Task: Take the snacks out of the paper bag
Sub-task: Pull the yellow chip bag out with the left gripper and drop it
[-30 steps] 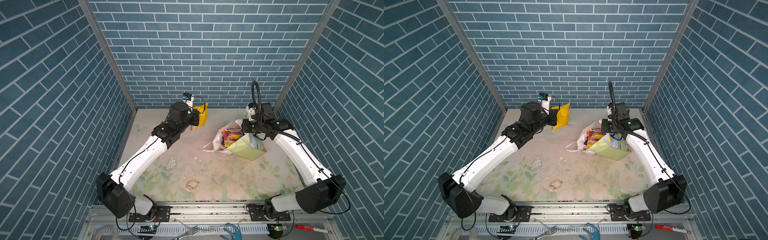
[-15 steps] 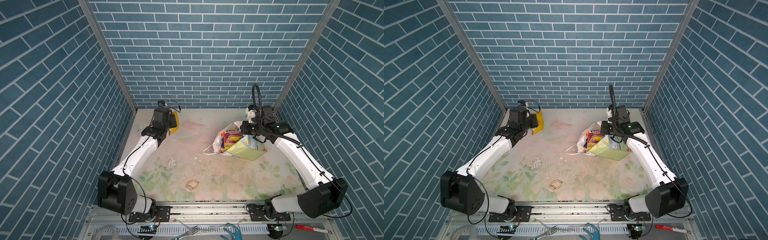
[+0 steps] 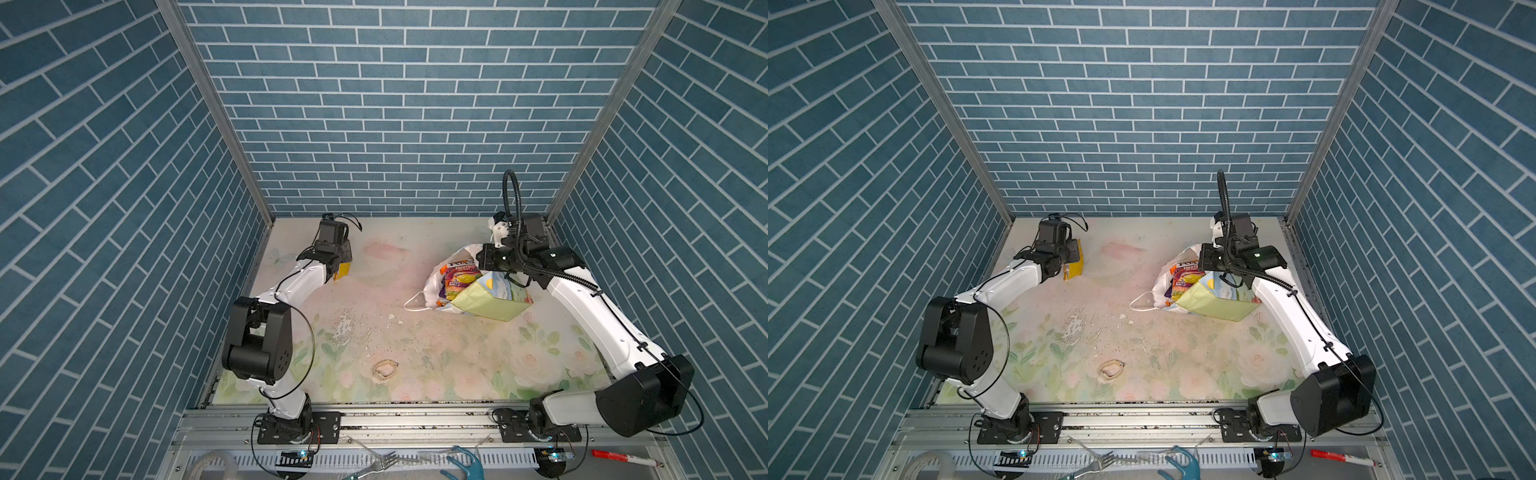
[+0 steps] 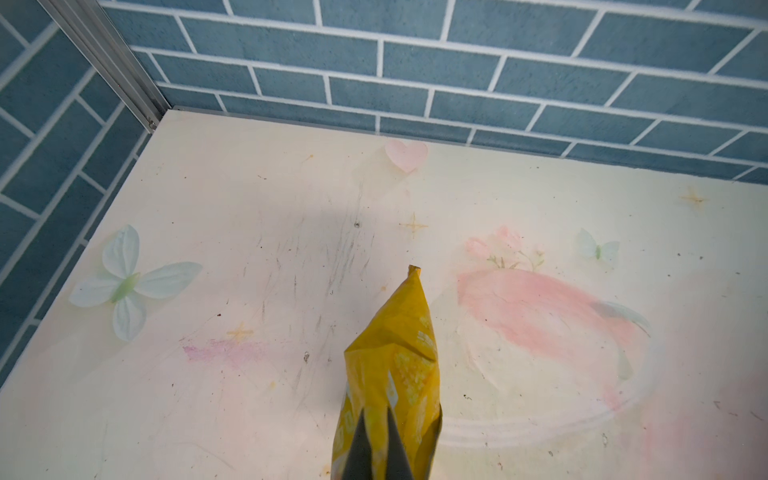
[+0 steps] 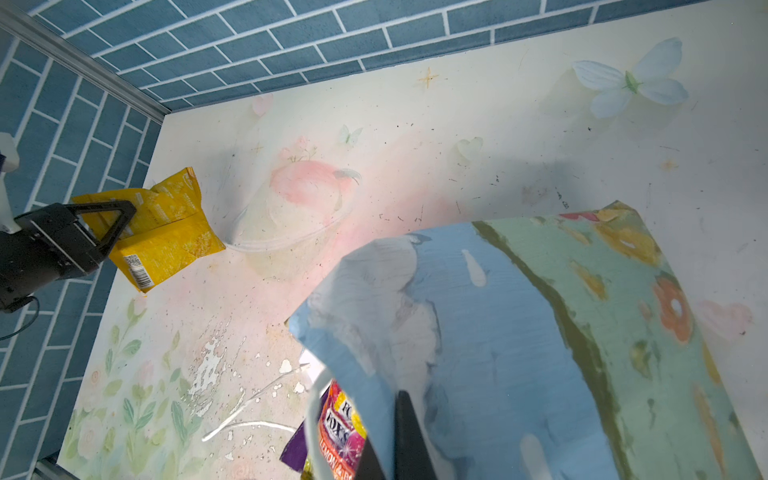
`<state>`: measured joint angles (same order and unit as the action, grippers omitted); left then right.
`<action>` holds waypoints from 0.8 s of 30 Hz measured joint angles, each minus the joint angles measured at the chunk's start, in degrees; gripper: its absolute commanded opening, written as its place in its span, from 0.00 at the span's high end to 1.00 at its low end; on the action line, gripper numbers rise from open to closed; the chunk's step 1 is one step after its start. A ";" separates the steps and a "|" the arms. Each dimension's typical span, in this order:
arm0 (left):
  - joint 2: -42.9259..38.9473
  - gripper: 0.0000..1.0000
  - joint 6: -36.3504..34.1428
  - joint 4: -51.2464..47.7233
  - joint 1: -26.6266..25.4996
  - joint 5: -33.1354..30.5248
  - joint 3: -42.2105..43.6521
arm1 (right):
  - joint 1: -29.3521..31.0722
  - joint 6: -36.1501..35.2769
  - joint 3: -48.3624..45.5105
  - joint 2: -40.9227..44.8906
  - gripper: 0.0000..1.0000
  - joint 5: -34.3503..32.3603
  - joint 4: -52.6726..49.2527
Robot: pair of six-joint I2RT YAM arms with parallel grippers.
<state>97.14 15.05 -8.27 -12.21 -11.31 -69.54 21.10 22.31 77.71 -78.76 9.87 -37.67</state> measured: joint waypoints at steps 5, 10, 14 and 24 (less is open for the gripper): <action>2.36 0.21 -3.52 -1.36 0.37 -1.14 -4.55 | 0.00 -0.02 0.00 -0.09 1.00 -0.15 -0.15; -0.50 0.00 -5.31 -1.77 0.57 -1.11 -5.95 | 0.00 -0.02 0.02 -0.09 1.00 -0.33 -0.63; -10.10 0.00 -4.37 -1.05 0.55 0.98 -0.92 | 0.00 -0.09 0.02 -0.09 1.00 -0.76 -0.92; -32.85 0.00 3.06 1.11 -4.72 10.82 15.85 | 0.11 -1.49 0.00 -0.50 1.00 -1.31 -0.94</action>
<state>64.29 18.11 -7.16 -16.93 -0.49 -53.69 21.21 20.82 77.71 -79.26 8.56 -38.61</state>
